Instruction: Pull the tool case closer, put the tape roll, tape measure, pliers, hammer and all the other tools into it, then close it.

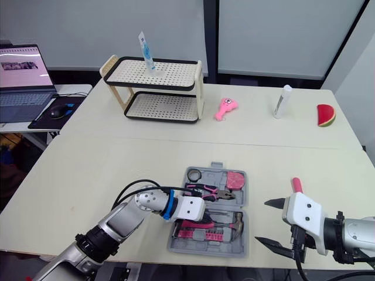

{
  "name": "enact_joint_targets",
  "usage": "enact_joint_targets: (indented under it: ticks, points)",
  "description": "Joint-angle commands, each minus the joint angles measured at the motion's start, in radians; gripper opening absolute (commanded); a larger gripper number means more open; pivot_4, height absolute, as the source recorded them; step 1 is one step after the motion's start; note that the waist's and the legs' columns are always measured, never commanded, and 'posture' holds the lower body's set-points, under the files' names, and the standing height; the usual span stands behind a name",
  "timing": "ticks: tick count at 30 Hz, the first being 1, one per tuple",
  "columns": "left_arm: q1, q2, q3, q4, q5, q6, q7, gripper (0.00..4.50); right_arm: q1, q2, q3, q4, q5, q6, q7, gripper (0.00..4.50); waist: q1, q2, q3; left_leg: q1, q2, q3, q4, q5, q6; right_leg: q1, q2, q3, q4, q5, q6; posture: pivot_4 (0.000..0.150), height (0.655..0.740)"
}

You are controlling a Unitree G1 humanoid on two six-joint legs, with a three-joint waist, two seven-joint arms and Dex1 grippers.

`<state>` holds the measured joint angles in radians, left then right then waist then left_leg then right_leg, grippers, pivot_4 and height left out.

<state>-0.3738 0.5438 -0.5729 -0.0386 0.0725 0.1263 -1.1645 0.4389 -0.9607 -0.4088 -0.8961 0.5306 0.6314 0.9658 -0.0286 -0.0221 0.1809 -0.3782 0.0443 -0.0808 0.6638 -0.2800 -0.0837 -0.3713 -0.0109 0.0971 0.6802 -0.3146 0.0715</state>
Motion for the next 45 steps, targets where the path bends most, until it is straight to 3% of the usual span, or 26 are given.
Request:
enact_joint_targets:
  ticks: [1, 10, 15, 20, 24, 29, 35, 45]
  points:
    - [0.041, 0.029, 0.055, -0.071, -0.072, 0.028, -0.027, 0.02, -0.009, 0.006, -0.025, -0.015, 0.005, -0.022, 0.0, 4.5, -0.003, 0.0, 0.0, 0.0, 0.0, 0.0, 0.0, 0.0, 0.0, 0.0, 0.0, 0.0, 0.0, 0.0, 0.0, 0.15, 0.735]
    - [0.133, 0.17, 0.384, -0.178, -0.361, 0.06, -0.074, 0.02, -0.056, 0.047, -0.064, 0.043, -0.018, -0.076, -0.037, 4.5, -0.001, 0.0, 0.001, -0.001, 0.001, 0.0, 0.0, 0.0, 0.0, -0.001, 0.0, 0.0, 0.0, 0.0, 0.0, 0.15, 0.735]
    - [0.212, 0.188, 0.63, -0.045, -0.429, -0.059, -0.015, 0.02, -0.035, 0.123, -0.151, 0.166, -0.092, -0.178, -0.067, 4.5, -0.001, 0.0, 0.001, -0.001, 0.001, 0.0, -0.001, 0.0, 0.0, -0.002, 0.0, 0.0, -0.001, 0.0, 0.0, 0.15, 0.735]
    - [0.332, 0.181, 0.75, 0.025, -0.429, -0.041, 0.082, 0.02, 0.036, 0.226, -0.219, 0.289, -0.175, -0.312, -0.103, 4.5, -0.001, 0.0, 0.001, -0.001, 0.001, 0.001, -0.002, 0.0, 0.0, -0.003, -0.001, 0.0, 0.0, 0.0, -0.001, 0.15, 0.735]
    - [0.495, 0.142, 0.851, 0.034, -0.452, -0.068, 0.141, 0.88, 0.136, 0.332, -0.276, 0.377, -0.195, -0.388, -0.126, 4.5, -0.001, 0.0, 0.001, -0.001, 0.001, 0.001, -0.002, 0.0, 0.0, -0.002, -0.001, 0.0, 0.0, 0.0, -0.001, 0.15, 0.735]
    - [0.673, 0.069, 0.94, -0.001, -0.455, -0.092, 0.238, 2.5, 0.222, 0.399, -0.312, 0.484, -0.205, -0.473, -0.123, 4.5, -0.003, 0.0, 0.0, 0.0, 0.001, 0.003, -0.003, 0.0, 0.0, -0.002, -0.002, 0.001, 0.0, -0.002, -0.002, 0.15, 0.735]
    - [0.767, -0.015, 0.972, -0.068, -0.468, -0.082, 0.346, 4.33, 0.248, 0.421, -0.304, 0.568, -0.194, -0.506, -0.133, 4.5, -0.003, 0.0, -0.001, 0.003, 0.001, 0.004, -0.003, 0.0, 0.0, 0.0, -0.002, 0.003, 0.0, -0.006, -0.005, 0.15, 0.735]
    - [0.861, -0.079, 0.998, -0.144, -0.488, -0.083, 0.431, 4.46, 0.242, 0.409, -0.267, 0.545, -0.185, -0.46, -0.164, 4.5, -0.005, 0.0, -0.001, 0.003, 0.001, 0.004, -0.004, -0.001, -0.001, -0.001, -0.002, 0.003, 0.0, -0.008, -0.005, 0.15, 0.735]
